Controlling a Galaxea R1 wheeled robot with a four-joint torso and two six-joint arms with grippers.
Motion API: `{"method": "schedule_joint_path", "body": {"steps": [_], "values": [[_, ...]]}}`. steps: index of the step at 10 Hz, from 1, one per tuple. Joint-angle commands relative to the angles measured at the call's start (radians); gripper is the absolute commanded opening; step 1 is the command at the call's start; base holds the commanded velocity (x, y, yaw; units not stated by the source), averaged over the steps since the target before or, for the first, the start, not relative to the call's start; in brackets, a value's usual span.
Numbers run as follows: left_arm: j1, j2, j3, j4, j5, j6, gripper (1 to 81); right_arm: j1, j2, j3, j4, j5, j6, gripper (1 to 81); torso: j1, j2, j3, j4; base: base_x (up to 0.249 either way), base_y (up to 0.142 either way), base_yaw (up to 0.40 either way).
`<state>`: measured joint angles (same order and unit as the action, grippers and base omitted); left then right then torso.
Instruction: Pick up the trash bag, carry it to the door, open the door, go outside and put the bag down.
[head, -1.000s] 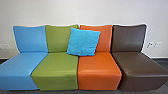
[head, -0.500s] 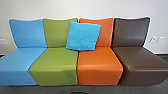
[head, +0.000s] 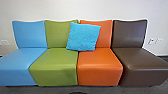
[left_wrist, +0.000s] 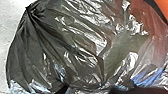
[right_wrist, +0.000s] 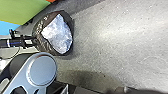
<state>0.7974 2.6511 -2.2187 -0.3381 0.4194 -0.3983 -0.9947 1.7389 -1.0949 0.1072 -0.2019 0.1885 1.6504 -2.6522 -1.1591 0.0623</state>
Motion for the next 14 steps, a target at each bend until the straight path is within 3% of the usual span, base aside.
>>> {"method": "schedule_joint_path", "body": {"steps": [1, 3, 4, 5, 7, 8, 10, 14], "values": [[-0.143, -0.023, -0.002, -0.009, 0.052, -0.005, 81.1, 0.073, -0.074, 0.035, 0.019, -0.045, 0.003, 81.1, 0.063, -0.048, 0.0, 0.0, 0.0, 0.0, 0.0], [-0.129, -0.009, -0.007, -0.007, 0.052, -0.005, 81.1, 0.073, -0.076, 0.041, 0.02, -0.045, 0.003, 81.1, 0.09, -0.048, 0.0, 0.0, 0.0, 0.0, 0.0], [-0.12, 0.0, -0.007, -0.007, 0.05, -0.004, 81.1, 0.073, -0.072, 0.04, 0.02, -0.045, 0.003, 81.1, 0.058, -0.018, 0.0, 0.0, 0.0, 0.0, 0.0], [-0.111, 0.003, -0.007, -0.007, 0.049, -0.002, 81.1, 0.073, -0.071, 0.041, 0.02, -0.045, 0.003, 81.1, 0.071, -0.023, -0.001, 0.0, 0.0, 0.0, 0.0], [-0.093, 0.012, -0.019, -0.009, 0.046, 0.001, 81.1, 0.069, -0.071, 0.041, 0.02, -0.045, 0.002, 81.1, 0.078, -0.032, -0.101, 0.0, 0.0, 0.0, 0.0], [-0.077, 0.02, -0.035, -0.007, 0.044, 0.009, 81.1, 0.067, -0.069, 0.041, 0.019, -0.045, 0.002, 81.1, 0.078, -0.033, -0.116, 0.0, 0.0, 0.0, 0.0], [-0.05, 0.069, -0.128, 0.014, 0.041, 0.01, 81.1, 0.067, -0.063, 0.041, 0.019, -0.045, 0.002, 81.1, 0.078, -0.033, -0.085, 0.0, 0.0, 0.0, 0.0], [-0.005, 0.185, -0.314, 0.022, 0.039, 0.024, 81.1, 0.053, -0.062, 0.041, 0.015, -0.045, 0.002, 81.1, 0.078, -0.033, -0.097, 0.0, 0.0, 0.0, 0.0]]}}
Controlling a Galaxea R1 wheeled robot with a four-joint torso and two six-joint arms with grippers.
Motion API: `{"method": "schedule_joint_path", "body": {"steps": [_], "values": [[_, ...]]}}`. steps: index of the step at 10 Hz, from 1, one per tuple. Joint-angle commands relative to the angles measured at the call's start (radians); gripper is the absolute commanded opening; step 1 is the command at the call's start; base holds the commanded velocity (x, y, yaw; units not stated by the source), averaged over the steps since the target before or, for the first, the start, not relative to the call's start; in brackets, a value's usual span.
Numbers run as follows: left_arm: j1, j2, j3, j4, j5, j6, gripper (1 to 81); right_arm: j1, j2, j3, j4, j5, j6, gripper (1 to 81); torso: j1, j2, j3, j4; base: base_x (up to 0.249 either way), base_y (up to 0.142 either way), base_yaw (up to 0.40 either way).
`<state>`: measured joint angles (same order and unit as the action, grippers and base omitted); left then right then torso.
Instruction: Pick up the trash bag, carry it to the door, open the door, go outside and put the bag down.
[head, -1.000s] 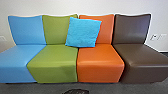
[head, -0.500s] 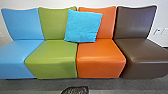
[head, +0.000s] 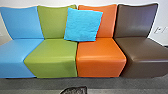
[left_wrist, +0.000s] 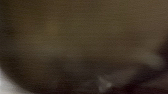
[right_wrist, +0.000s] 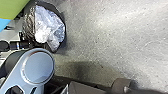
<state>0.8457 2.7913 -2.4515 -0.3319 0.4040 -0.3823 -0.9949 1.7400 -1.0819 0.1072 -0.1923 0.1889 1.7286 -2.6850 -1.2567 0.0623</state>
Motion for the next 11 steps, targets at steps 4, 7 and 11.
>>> {"method": "schedule_joint_path", "body": {"steps": [4, 7, 11], "values": [[-0.049, 0.064, -0.12, 0.027, 0.058, 0.013, 81.1, 0.052, -0.066, 0.034, 0.015, -0.055, 0.001, 81.1, 0.0, 0.0, 0.0, 0.0, 0.0, 0.0, 0.0], [-0.049, 0.061, -0.116, 0.028, 0.056, 0.034, 1.0, 0.052, -0.067, 0.034, 0.014, -0.055, 0.001, 81.1, 0.0, 0.0, 0.0, 0.0, 0.0, 0.0, 0.0], [-0.044, 0.065, -0.116, 0.028, 0.059, 0.103, 1.0, 0.051, -0.069, 0.033, 0.015, -0.055, 0.001, 81.1, 0.0, 0.0, 0.0, 0.0, 0.0, 0.0, 0.0]]}}
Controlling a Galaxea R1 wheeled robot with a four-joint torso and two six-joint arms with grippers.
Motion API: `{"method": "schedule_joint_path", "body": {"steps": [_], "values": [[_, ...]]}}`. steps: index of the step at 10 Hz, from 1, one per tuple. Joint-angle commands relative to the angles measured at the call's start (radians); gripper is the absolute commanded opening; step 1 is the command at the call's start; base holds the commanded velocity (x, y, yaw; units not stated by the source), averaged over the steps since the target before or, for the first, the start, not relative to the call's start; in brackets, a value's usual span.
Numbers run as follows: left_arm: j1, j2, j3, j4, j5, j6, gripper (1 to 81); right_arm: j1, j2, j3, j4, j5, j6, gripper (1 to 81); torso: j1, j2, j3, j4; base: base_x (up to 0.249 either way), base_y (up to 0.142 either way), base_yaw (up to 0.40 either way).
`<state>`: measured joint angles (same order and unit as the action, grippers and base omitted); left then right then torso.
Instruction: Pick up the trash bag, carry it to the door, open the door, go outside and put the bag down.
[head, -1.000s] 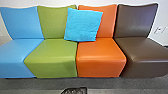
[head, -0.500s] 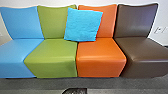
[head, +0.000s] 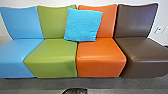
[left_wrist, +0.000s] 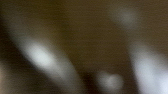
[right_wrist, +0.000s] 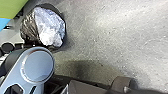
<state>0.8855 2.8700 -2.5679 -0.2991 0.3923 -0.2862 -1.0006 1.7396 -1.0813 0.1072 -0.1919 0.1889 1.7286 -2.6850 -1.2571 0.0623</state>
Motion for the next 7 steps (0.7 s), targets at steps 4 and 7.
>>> {"method": "schedule_joint_path", "body": {"steps": [4, 7], "values": [[-0.076, -0.017, 0.011, -0.003, 0.074, 0.018, 1.0, 0.053, -0.067, 0.031, 0.015, -0.055, 0.001, 81.1, -0.065, 0.101, 0.0, 0.0, 0.0, 0.0, 0.0], [-0.076, -0.043, 0.044, -0.003, 0.074, 0.033, 1.0, 0.044, -0.055, 0.026, 0.014, -0.054, 0.001, 81.1, -0.105, 0.166, 0.087, 0.0, 0.0, 0.0, 0.0]]}}
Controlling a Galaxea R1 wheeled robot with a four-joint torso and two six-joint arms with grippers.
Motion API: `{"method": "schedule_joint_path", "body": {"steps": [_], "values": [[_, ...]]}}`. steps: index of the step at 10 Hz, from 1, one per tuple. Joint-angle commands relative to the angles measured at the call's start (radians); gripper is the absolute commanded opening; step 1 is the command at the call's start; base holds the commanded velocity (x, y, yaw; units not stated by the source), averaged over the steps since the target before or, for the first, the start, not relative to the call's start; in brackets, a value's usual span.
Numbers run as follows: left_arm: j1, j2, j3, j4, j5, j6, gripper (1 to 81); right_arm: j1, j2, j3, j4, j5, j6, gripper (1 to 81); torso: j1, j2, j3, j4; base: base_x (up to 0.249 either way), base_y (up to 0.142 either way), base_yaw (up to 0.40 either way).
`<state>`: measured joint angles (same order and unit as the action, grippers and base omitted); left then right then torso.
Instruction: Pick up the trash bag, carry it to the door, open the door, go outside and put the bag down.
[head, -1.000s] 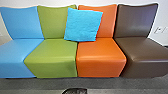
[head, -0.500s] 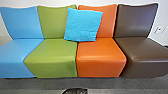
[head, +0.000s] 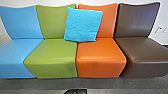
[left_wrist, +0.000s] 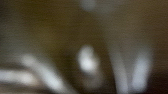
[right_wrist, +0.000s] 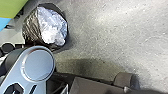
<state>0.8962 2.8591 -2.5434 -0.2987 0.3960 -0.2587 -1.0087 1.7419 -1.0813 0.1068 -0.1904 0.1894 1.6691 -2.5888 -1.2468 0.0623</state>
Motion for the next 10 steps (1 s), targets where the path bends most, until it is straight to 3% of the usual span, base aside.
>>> {"method": "schedule_joint_path", "body": {"steps": [1, 4, 7, 10], "values": [[-0.088, -0.042, 0.034, -0.005, 0.07, 0.006, 1.0, 0.051, -0.049, 0.025, 0.013, -0.055, 0.001, 81.1, -0.063, 0.097, 0.096, 0.0, 0.0, 0.0, 0.0], [-0.087, -0.081, 0.086, -0.011, 0.067, 0.006, 1.0, 0.044, -0.036, 0.022, 0.013, -0.057, 0.001, 81.1, -0.116, 0.18, 0.175, 0.0, 0.0, 0.0, 0.0], [-0.087, -0.116, 0.117, -0.019, 0.066, 0.006, 1.0, 0.011, 0.041, -0.018, 0.008, -0.055, 0.001, 81.1, -0.179, 0.278, 0.272, 0.0, 0.0, 0.0, 0.0], [-0.088, -0.193, 0.221, -0.033, 0.064, 0.004, 1.0, -0.018, 0.096, -0.067, 0.007, -0.055, 0.001, 81.1, -0.245, 0.379, 0.373, 0.0, 0.0, 0.0, 0.0]]}}
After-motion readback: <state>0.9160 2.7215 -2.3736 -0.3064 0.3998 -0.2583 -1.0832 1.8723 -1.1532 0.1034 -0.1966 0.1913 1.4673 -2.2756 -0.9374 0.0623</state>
